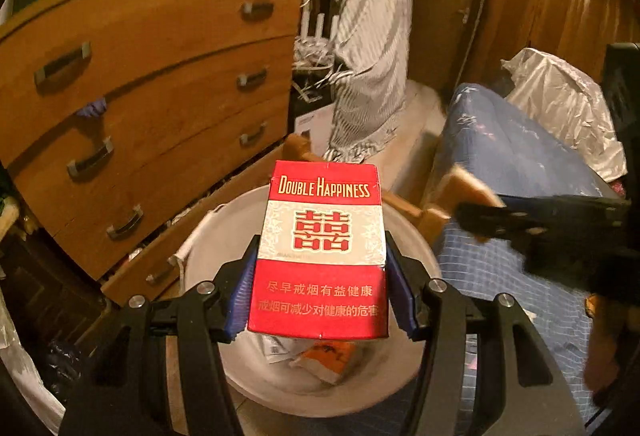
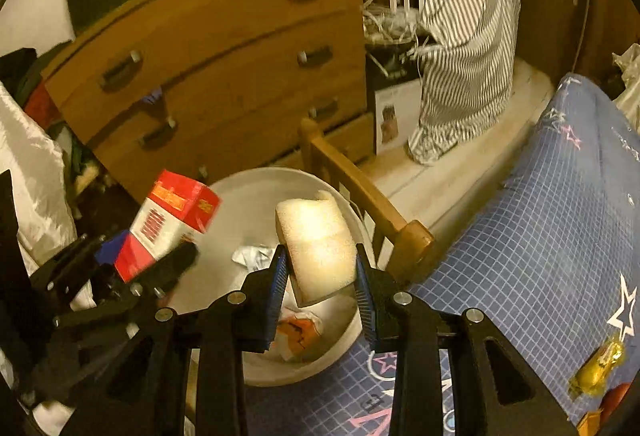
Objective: Collect trash
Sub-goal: 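Lift the cigarette box and sponge block and carry them over the white bucket, then open both tools to drop the cigarette box and sponge into the bucket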
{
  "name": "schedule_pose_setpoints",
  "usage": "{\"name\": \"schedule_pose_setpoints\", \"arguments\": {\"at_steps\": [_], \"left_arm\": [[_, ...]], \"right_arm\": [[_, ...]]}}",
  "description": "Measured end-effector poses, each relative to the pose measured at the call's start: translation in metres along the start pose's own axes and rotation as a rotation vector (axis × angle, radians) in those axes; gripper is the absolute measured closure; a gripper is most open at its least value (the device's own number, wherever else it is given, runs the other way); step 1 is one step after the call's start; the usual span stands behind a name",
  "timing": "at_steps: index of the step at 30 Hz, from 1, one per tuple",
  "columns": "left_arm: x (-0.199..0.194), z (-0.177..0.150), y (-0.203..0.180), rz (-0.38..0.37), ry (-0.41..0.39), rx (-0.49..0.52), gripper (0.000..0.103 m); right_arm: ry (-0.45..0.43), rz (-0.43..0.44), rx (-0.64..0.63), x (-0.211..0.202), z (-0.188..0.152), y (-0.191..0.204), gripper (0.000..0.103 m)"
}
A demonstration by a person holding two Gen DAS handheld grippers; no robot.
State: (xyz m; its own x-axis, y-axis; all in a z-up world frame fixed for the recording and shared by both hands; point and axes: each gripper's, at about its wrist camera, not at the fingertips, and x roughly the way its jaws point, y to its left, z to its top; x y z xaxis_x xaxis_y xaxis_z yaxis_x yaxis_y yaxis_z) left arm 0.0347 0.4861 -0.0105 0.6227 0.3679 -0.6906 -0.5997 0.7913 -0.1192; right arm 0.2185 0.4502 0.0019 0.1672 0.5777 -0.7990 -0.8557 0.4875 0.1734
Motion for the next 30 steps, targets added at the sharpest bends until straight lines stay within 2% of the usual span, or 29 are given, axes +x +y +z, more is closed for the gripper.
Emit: {"name": "schedule_pose_setpoints", "arguments": {"at_steps": [6, 9, 17, 30], "left_arm": [[0.013, 0.000, 0.042, 0.037, 0.028, -0.056, 0.049], [0.017, -0.002, 0.055, 0.041, 0.042, -0.074, 0.049], [0.021, -0.005, 0.064, 0.034, 0.058, -0.084, 0.049], [0.027, -0.005, 0.063, 0.005, 0.065, -0.079, 0.048]], "right_arm": [[0.023, -0.014, 0.011, 0.000, -0.001, -0.022, 0.069], [0.041, 0.005, 0.008, -0.001, -0.004, -0.028, 0.069], [0.048, 0.003, -0.019, 0.000, -0.003, -0.016, 0.069], [0.050, 0.006, -0.021, 0.000, -0.002, -0.019, 0.069]]}}
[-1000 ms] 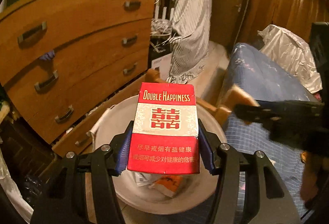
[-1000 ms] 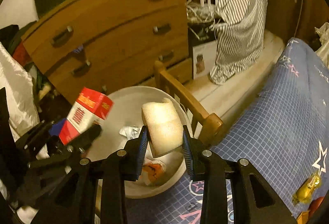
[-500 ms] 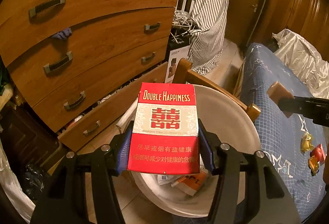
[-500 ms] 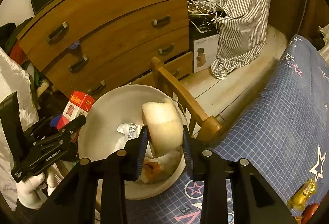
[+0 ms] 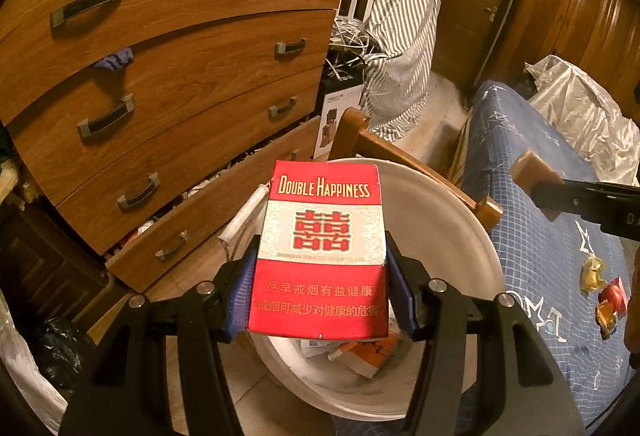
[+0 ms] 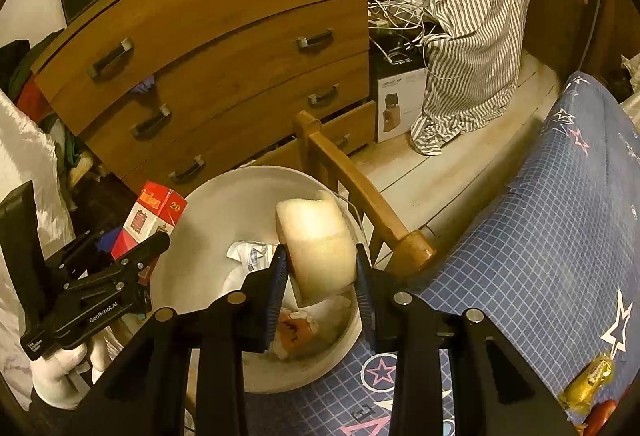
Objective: Collect trash
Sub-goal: 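Open both tools to drop the cigarette box and sponge into the bucket, then move both open tools back over the remaining trash on the bed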
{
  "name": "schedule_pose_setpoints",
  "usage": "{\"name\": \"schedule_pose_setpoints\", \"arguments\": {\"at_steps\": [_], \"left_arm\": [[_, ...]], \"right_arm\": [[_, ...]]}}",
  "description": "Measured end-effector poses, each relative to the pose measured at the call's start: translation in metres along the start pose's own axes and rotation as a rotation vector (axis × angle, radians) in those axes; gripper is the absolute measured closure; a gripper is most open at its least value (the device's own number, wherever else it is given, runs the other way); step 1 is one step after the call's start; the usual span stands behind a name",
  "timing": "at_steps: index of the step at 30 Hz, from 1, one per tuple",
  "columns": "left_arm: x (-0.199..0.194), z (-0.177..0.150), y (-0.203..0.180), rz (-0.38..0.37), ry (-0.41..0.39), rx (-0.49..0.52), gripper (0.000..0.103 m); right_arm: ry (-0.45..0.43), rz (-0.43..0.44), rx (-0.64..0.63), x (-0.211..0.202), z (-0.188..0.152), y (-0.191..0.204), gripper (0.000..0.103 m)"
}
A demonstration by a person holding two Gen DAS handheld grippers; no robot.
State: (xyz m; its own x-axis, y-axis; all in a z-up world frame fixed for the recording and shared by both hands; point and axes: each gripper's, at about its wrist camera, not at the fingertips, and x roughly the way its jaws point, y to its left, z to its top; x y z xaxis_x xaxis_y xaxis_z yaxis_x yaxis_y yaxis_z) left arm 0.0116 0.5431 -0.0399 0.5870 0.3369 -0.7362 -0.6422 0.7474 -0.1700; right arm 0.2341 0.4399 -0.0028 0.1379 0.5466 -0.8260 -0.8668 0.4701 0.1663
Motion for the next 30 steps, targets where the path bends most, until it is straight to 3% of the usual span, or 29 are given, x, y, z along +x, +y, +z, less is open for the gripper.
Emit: {"name": "schedule_pose_setpoints", "arguments": {"at_steps": [2, 4, 5, 6, 22, 26, 30], "left_arm": [[0.001, 0.001, -0.002, -0.002, 0.003, 0.006, 0.048], [0.003, 0.001, -0.001, 0.013, 0.008, 0.010, 0.043], [0.004, 0.002, 0.000, 0.026, 0.009, 0.005, 0.032], [0.003, 0.002, 0.002, 0.040, -0.004, 0.000, 0.029], [-0.009, 0.002, -0.007, 0.044, -0.029, 0.005, 0.029], [-0.016, -0.006, -0.018, 0.043, -0.044, 0.035, 0.029], [-0.022, -0.018, -0.042, 0.046, -0.065, 0.093, 0.029]], "right_arm": [[0.003, 0.008, 0.000, 0.001, -0.001, 0.000, 0.068], [0.004, 0.019, 0.008, 0.002, -0.001, -0.001, 0.054], [-0.010, 0.023, 0.018, 0.000, -0.002, -0.003, 0.037], [-0.017, 0.023, 0.022, -0.001, -0.002, -0.003, 0.035], [-0.045, 0.055, 0.067, -0.015, -0.019, -0.020, 0.035], [-0.095, 0.048, 0.064, -0.031, -0.037, -0.026, 0.035], [-0.167, -0.010, 0.045, -0.054, -0.067, -0.029, 0.028]]}}
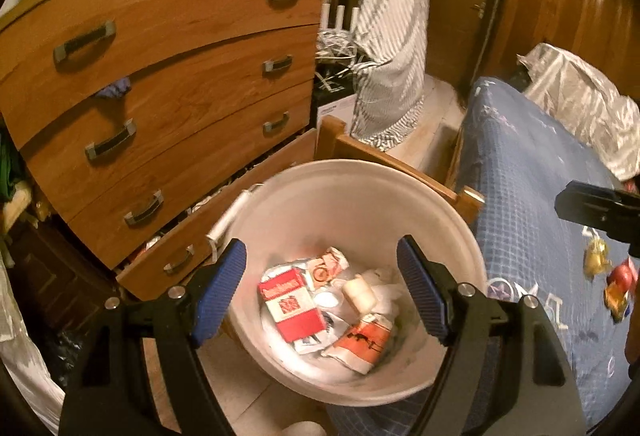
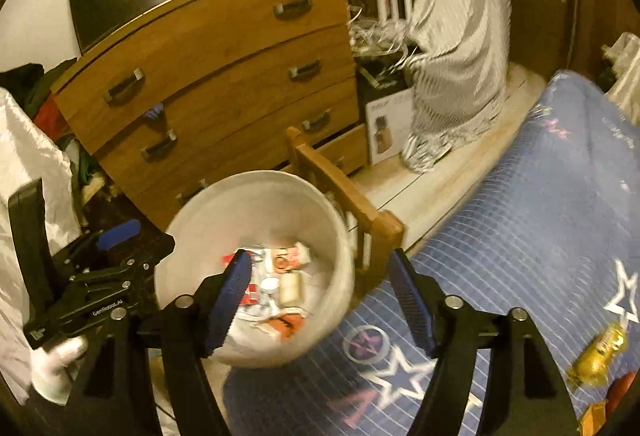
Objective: Collect trash
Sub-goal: 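Move both open tools back over the remaining trash on the bed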
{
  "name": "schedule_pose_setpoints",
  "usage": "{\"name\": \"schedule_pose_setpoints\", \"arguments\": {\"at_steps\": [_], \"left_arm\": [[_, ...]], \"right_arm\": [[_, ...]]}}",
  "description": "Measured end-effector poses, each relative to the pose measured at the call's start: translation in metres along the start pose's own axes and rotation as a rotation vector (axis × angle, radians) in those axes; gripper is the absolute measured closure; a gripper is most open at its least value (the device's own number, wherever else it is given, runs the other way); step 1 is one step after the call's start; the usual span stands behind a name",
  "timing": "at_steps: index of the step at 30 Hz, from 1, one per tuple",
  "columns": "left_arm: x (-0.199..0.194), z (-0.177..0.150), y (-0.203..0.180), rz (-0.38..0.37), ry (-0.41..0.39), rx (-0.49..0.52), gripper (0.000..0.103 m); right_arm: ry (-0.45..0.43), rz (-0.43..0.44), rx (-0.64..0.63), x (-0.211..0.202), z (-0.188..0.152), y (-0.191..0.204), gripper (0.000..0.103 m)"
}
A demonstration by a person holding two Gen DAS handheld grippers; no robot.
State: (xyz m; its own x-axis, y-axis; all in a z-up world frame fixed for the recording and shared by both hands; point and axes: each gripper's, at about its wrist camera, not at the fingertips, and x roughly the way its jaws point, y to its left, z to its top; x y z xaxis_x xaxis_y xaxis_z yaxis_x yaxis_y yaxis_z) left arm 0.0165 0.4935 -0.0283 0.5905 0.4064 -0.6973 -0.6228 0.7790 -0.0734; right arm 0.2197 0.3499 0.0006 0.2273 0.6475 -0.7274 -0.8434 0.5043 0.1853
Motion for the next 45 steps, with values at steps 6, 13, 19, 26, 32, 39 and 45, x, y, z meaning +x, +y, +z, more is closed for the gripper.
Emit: {"name": "schedule_pose_setpoints", "arguments": {"at_steps": [6, 13, 19, 26, 32, 39, 45], "left_arm": [[-0.015, -0.019, -0.051, -0.013, -0.032, 0.104, 0.028], [-0.025, -0.032, -0.101, -0.063, -0.033, 0.168, 0.028], [-0.028, -0.044, -0.143, -0.101, -0.023, 0.215, 0.028], [-0.035, -0.060, -0.195, -0.146, -0.009, 0.282, 0.028], [-0.025, -0.083, -0.247, -0.235, 0.061, 0.319, 0.029], [-0.003, -0.138, -0.349, -0.413, 0.209, 0.451, 0.029], [0.008, -0.167, -0.418, -0.468, 0.269, 0.520, 0.029]], "right_arm": [[-0.107, -0.106, -0.005, -0.047, -0.059, -0.019, 0.022], [-0.177, -0.210, 0.026, -0.099, -0.127, -0.051, 0.019], [-0.185, -0.258, 0.040, -0.129, -0.167, -0.072, 0.018], [-0.192, -0.294, 0.118, -0.163, -0.217, -0.113, 0.018], [-0.192, -0.349, 0.207, -0.196, -0.281, -0.162, 0.018], [-0.155, -0.436, 0.364, -0.239, -0.379, -0.248, 0.018], [-0.134, -0.466, 0.444, -0.250, -0.419, -0.329, 0.026]]}}
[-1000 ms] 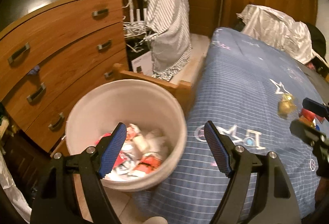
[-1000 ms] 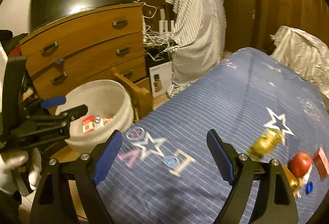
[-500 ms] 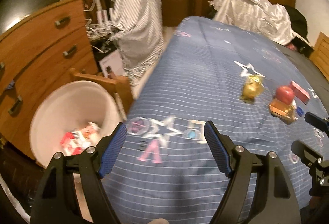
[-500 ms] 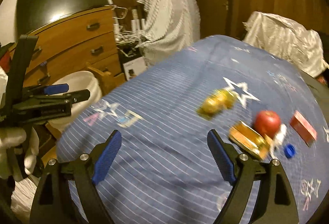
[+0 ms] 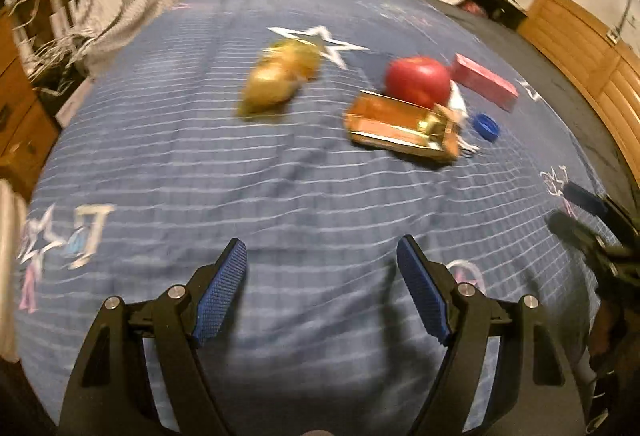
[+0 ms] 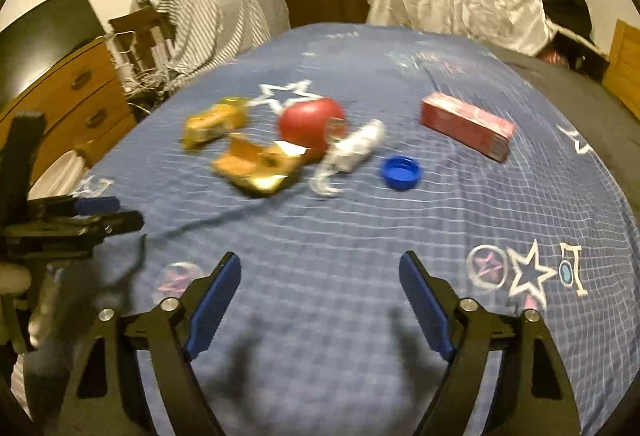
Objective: Collect trash
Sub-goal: 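Move both open tools back over the remaining trash on the bed, then grasp the white rolled mask with the left tool while the right tool grasps the blue bottle cap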
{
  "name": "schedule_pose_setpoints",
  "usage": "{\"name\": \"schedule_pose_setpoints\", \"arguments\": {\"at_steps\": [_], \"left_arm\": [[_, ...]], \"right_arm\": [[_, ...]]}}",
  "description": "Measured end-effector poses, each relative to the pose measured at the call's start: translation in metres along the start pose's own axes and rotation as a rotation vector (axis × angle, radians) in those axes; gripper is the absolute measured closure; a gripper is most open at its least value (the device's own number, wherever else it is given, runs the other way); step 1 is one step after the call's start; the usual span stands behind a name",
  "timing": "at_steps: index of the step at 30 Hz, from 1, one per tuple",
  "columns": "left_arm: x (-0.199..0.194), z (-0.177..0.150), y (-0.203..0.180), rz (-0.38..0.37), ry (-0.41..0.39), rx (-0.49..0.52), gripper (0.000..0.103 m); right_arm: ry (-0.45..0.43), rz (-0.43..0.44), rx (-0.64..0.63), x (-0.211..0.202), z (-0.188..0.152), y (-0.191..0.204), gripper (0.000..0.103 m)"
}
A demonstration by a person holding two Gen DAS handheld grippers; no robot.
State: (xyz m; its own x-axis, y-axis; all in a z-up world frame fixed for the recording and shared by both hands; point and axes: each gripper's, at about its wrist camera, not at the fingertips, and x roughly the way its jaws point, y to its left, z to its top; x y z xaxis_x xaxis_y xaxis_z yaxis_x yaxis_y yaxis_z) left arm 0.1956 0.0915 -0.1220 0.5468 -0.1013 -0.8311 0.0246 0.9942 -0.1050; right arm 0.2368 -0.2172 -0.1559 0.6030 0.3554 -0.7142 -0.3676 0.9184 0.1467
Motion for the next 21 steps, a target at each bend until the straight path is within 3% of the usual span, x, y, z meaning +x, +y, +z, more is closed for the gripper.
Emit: {"name": "schedule_pose_setpoints", "arguments": {"at_steps": [10, 14, 21], "left_arm": [[0.026, 0.044, -0.078, -0.106, -0.002, 0.114, 0.029], [0.030, 0.061, -0.084, -0.103, -0.014, 0.119, 0.029], [0.025, 0.067, -0.058, -0.093, -0.038, 0.051, 0.029]], "right_arm": [[0.097, -0.039, -0.029, 0.093, 0.057, -0.061, 0.029], [0.113, -0.034, -0.039, 0.112, 0.074, -0.063, 0.035], [0.075, -0.008, 0.048, 0.118, 0.107, -0.086, 0.041]]}}
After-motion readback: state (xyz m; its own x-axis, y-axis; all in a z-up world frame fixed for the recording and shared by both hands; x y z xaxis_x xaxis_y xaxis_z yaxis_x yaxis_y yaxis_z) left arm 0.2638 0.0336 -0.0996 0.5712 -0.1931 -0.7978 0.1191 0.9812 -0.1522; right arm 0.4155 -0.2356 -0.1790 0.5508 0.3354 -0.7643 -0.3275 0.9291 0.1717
